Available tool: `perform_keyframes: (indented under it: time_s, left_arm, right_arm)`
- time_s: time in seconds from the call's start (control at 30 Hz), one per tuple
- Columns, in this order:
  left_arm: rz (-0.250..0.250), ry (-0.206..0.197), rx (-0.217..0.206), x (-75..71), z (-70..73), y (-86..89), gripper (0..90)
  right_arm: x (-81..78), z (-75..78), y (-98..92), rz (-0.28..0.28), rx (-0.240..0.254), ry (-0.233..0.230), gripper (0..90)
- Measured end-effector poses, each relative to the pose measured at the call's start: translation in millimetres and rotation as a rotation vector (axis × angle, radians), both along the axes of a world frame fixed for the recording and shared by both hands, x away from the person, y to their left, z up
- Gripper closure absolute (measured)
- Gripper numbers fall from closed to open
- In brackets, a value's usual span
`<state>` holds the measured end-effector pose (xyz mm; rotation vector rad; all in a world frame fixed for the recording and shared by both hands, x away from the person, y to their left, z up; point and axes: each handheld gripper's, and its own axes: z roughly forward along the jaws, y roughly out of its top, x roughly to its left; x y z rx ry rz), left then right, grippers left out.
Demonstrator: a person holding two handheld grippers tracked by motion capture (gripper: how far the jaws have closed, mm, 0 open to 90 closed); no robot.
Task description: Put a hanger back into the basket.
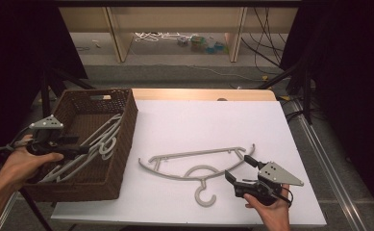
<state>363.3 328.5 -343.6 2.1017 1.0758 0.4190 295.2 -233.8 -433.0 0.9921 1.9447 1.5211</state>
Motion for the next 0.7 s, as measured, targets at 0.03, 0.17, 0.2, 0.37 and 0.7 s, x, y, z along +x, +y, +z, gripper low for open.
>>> perform_keyframes:
  time_s: [0.03, 0.17, 0.2, 0.37, 0.7]
  left_arm:
    - [0.006, -0.02, -0.024, -1.8, 1.8, -4.1, 35.3]
    - [0.023, -0.094, -0.113, -10.0, 6.4, -23.2, 32.3]
    - [0.028, -0.11, -0.141, -12.6, 6.7, -29.2, 31.9]
    - [0.004, -0.21, -0.217, -28.0, 10.4, -55.6, 31.1]
    - [-0.062, -0.286, -0.318, -44.3, 0.9, -111.5, 24.4]
  right_arm:
    - [0.0, 0.1, 0.0, 0.0, 0.001, -0.001, 16.1]
    - [-0.2, 0.3, -0.5, 0.0, -0.002, 0.001, 16.1]
    - [-0.4, 0.5, -0.5, 0.002, 0.0, 0.001, 16.1]
    - [-0.5, 0.8, -0.8, -0.001, 0.001, -0.001, 16.1]
    - [0.8, 1.4, -2.4, -0.01, -0.017, -0.04, 16.0]
